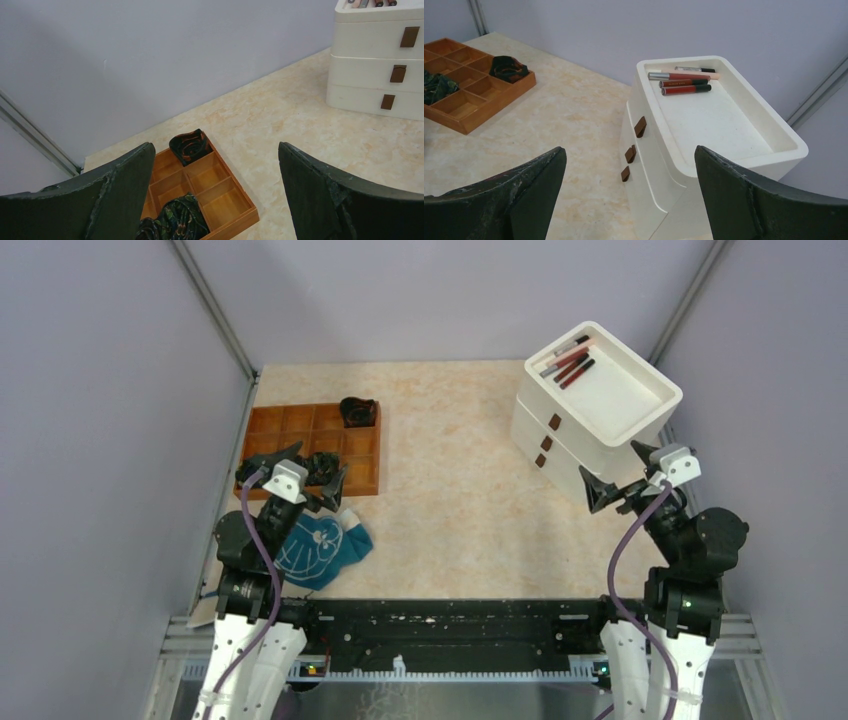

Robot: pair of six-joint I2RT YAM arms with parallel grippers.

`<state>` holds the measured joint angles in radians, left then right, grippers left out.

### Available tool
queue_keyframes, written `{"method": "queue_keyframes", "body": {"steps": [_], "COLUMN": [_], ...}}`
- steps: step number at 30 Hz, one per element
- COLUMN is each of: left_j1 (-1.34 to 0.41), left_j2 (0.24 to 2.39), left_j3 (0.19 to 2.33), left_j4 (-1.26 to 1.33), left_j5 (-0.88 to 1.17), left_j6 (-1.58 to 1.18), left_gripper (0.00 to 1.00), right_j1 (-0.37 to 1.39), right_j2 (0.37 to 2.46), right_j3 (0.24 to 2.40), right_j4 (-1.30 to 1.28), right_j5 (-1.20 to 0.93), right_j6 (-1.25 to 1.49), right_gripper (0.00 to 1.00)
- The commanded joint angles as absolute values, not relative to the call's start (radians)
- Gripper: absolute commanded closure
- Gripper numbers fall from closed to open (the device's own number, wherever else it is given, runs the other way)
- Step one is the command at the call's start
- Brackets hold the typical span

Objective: Organize the makeup
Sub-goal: Reset both arms

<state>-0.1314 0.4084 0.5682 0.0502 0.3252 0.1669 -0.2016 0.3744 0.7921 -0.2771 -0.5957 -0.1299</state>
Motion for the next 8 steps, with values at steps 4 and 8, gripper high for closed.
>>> {"method": "queue_keyframes", "body": {"steps": [4,8], "left_j1": [-0.124,-0.124], "left_j2": [0.402,0.402], "left_j3": [0.561,0.560], "left_j4": [0.094,0.096], "left_j5": [0.336,0.336], "left_j6": [0.177,0.178], "left_gripper": [0.01,0.01], "right_j1": [-0.210,-0.210], "right_j2": [0.362,0.362], "right_j3": [0.791,0.795], "right_j4": [-0.253,-0.258], "right_j5": [-0.608,-0.607], "right_j6": [-0.146,-0.149], "right_gripper": [0.02,0.01]}}
